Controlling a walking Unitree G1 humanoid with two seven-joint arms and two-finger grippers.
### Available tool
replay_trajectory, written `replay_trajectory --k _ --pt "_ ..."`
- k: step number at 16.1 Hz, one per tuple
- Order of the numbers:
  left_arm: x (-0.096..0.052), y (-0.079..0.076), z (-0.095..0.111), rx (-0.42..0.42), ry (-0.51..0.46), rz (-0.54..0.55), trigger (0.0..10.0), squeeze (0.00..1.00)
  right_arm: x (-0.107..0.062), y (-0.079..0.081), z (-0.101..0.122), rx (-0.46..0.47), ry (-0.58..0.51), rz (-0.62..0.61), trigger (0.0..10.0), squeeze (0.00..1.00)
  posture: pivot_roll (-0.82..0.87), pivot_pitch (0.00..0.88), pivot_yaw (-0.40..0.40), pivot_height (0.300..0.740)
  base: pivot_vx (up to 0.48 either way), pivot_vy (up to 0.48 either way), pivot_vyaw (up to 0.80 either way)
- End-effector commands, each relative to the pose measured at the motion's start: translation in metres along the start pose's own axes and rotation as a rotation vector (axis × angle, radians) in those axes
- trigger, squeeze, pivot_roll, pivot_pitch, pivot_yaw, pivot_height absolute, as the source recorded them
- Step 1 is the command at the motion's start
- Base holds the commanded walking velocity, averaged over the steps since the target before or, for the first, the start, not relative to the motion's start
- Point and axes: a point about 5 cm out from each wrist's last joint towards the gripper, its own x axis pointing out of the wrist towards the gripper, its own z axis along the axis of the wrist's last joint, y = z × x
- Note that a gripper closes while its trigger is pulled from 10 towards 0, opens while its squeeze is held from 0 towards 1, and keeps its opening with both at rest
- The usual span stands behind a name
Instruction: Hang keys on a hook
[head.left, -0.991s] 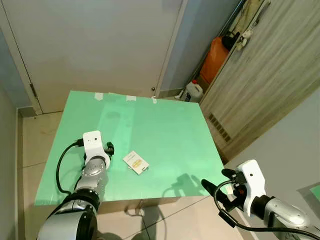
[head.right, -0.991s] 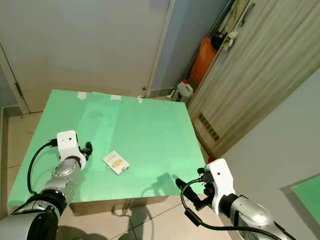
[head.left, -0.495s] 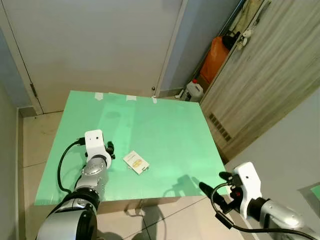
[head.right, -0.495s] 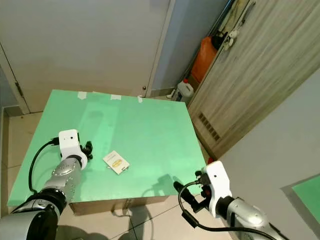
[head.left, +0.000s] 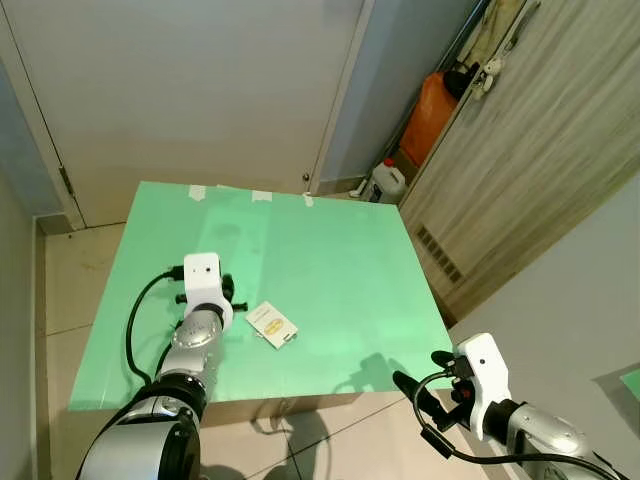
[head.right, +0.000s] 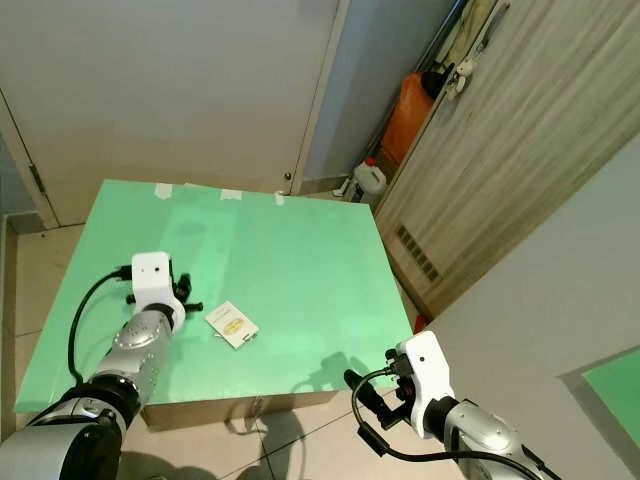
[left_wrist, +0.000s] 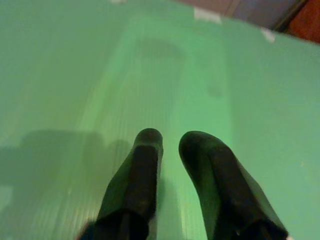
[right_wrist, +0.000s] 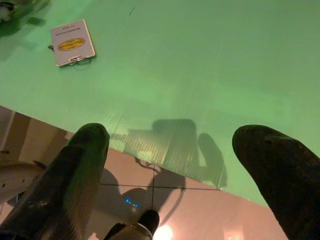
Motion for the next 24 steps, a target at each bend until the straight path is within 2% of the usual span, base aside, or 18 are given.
replay_trajectory --k 1,2,4,5,6,7,8,10,16,21,24 --pt "0.001 -0.011 0.011 0.016 -0.064 -0.042 0.0 0.00 -0.001 -0.006 -0.002 -0.018 0.005 -0.011 10.0 0.00 -0.13 0.068 -0.210 0.740 0.000 0.000 0.00" --pt "0.001 -0.013 0.019 0.040 -0.102 -0.044 0.0 0.00 0.001 -0.006 -0.003 -0.019 0.001 -0.008 10.0 0.00 -0.12 0.068 -0.207 0.740 0.000 0.000 0.00" --pt "0.001 -0.012 0.022 0.104 -0.120 -0.030 0.0 0.00 0.003 -0.006 -0.003 -0.018 -0.005 -0.004 10.0 0.00 -0.11 0.069 -0.207 0.740 0.000 0.000 0.00" --pt "0.001 -0.011 0.021 0.149 -0.109 -0.019 1.6 0.00 0.005 -0.006 -0.004 -0.015 -0.009 -0.001 10.0 0.00 -0.11 0.069 -0.208 0.740 0.000 0.000 0.00" --pt "0.000 -0.012 0.019 0.163 -0.105 -0.028 10.0 0.00 0.007 -0.006 -0.004 -0.014 -0.009 0.003 10.0 0.00 -0.10 0.072 -0.211 0.740 0.000 0.000 0.00" --pt "0.000 -0.009 0.017 0.165 -0.094 -0.009 10.0 1.00 0.008 -0.006 -0.004 -0.015 -0.009 0.007 10.0 0.00 -0.10 0.073 -0.213 0.740 0.000 0.000 0.00" --pt "0.001 -0.006 0.013 0.220 -0.053 0.010 10.0 1.00 0.011 -0.007 -0.005 -0.017 -0.009 0.009 10.0 0.00 -0.10 0.074 -0.214 0.740 0.000 0.000 0.00" --pt "0.001 -0.006 0.010 0.238 -0.016 0.015 10.0 1.00 0.013 -0.008 -0.007 -0.017 -0.006 0.010 10.0 0.00 -0.10 0.075 -0.213 0.740 0.000 0.000 0.00" --pt "0.001 -0.004 0.000 0.133 0.073 0.028 10.0 1.00 0.014 -0.010 -0.015 -0.016 -0.002 0.002 10.0 0.00 -0.12 0.081 -0.208 0.740 0.000 0.000 0.00" --pt "0.002 -0.004 -0.003 0.155 0.103 0.008 10.0 1.00 0.009 -0.009 -0.014 -0.013 -0.016 0.024 10.0 0.00 -0.13 0.087 -0.206 0.740 0.000 0.000 0.00" --pt "0.002 -0.013 -0.006 0.136 0.129 -0.049 10.0 1.00 0.008 -0.006 -0.019 0.006 0.003 0.065 10.0 0.00 -0.14 0.094 -0.203 0.740 0.000 0.000 0.00"
